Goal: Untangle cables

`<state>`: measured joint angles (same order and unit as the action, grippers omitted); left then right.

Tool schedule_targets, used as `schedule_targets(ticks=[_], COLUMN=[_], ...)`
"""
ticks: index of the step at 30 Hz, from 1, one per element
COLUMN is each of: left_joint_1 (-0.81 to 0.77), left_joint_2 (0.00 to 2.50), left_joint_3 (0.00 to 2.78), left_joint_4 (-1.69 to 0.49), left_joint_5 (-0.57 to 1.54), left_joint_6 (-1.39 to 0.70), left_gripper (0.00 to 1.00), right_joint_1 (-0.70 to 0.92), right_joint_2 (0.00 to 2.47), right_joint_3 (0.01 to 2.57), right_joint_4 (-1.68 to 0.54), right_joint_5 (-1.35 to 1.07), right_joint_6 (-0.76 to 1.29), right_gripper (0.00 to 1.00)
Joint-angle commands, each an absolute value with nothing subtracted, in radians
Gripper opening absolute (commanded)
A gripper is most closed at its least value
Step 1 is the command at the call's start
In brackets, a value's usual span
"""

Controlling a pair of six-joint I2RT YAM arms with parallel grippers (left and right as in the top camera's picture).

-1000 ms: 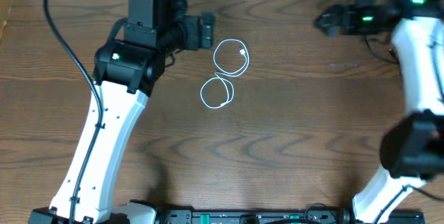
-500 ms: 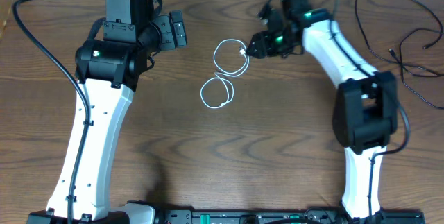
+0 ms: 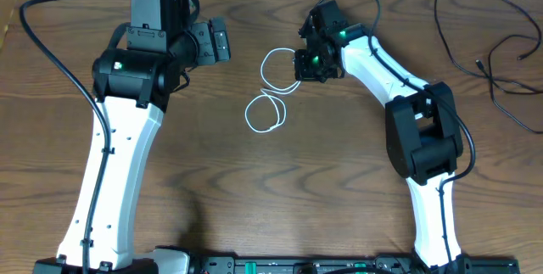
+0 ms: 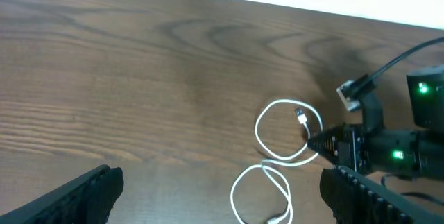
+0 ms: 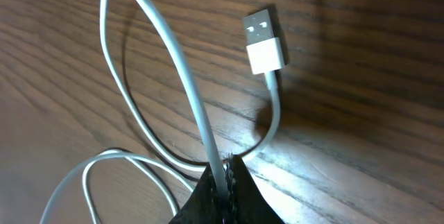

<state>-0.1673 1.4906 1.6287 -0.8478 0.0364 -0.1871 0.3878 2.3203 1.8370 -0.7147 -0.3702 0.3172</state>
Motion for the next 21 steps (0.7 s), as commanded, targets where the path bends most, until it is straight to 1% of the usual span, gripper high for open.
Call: schedule_targets(ticks=[1, 5, 13, 21], left_joint_1=[-0.163, -0.163, -0.163, -0.163], left_joint_2=[1.497, 1.497, 1.497, 1.497], left_joint_3=[1.629, 1.629, 1.629, 1.629], left_joint_4=[-0.861, -0.863, -0.863, -0.863], left_joint_5=[0.045, 0.045, 0.044, 0.044], left_joint_6=[-0.197, -0.197, -0.197, -0.197], left_gripper=[0.96, 0.96, 0.96, 0.97], right_joint_1=[0.332, 0.227, -0.059, -0.356], right_joint_2=[2.223, 2.067, 1.737, 1.526], right_joint_3=[1.84, 1.84, 1.84, 1.839], right_joint_4=[-0.722, -0.745, -0.828, -0.891], right_joint_5=[-0.34, -0.342, -0.342, -0.342], right_joint_6=[0.289, 0.287, 0.274, 0.271], right_gripper=[0.01, 0.01, 0.01, 0.01])
